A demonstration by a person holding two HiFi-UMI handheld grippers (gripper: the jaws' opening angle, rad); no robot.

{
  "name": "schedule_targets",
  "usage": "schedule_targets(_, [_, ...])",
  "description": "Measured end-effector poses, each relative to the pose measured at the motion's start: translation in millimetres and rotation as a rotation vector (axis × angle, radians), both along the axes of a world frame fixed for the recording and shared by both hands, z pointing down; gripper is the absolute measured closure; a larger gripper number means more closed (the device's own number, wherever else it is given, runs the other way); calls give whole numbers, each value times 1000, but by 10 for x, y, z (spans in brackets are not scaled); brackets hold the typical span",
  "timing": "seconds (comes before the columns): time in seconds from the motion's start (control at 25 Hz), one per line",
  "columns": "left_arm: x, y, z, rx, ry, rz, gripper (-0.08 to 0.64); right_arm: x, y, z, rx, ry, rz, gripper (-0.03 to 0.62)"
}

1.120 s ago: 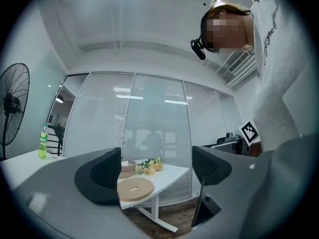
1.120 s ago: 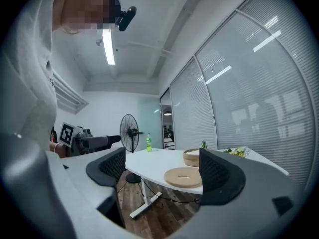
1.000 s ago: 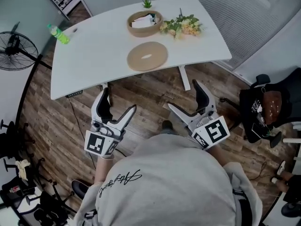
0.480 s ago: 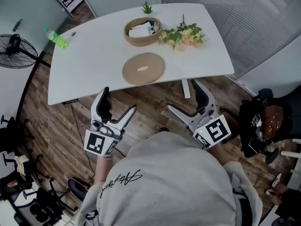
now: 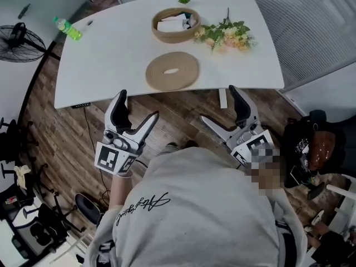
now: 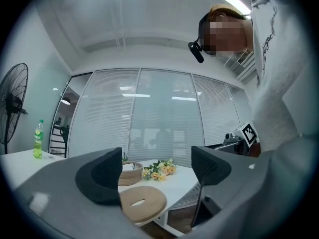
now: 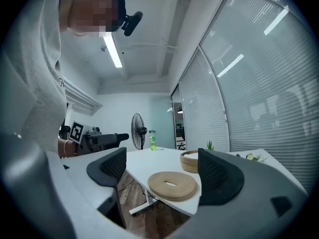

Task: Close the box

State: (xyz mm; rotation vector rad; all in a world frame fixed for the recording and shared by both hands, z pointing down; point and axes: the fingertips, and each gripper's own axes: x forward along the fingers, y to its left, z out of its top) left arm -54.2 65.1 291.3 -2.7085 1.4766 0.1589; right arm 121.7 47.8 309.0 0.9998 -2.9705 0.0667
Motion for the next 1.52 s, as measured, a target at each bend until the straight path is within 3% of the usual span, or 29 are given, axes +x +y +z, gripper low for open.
schedule_targets(0.4, [120, -97, -18, -3, -8, 28, 140, 31, -57, 41, -6, 17, -29, 167])
schedule_targets(0.68, [124, -36, 142, -13, -150, 32, 140, -156, -166, 117, -20, 4, -90, 167])
schedule_targets(0.88, [-26, -223, 91, -3, -111, -5, 144, -288, -323, 108, -15, 7, -98, 167])
schedule_targets(1.04, [-84, -464, 187, -5, -139, 22, 152, -354, -482, 167, -19, 29, -81, 167])
schedule_targets(1.52, [-358, -1421, -54, 64, -104, 105, 152, -597, -1379, -48, 16, 32, 8, 167])
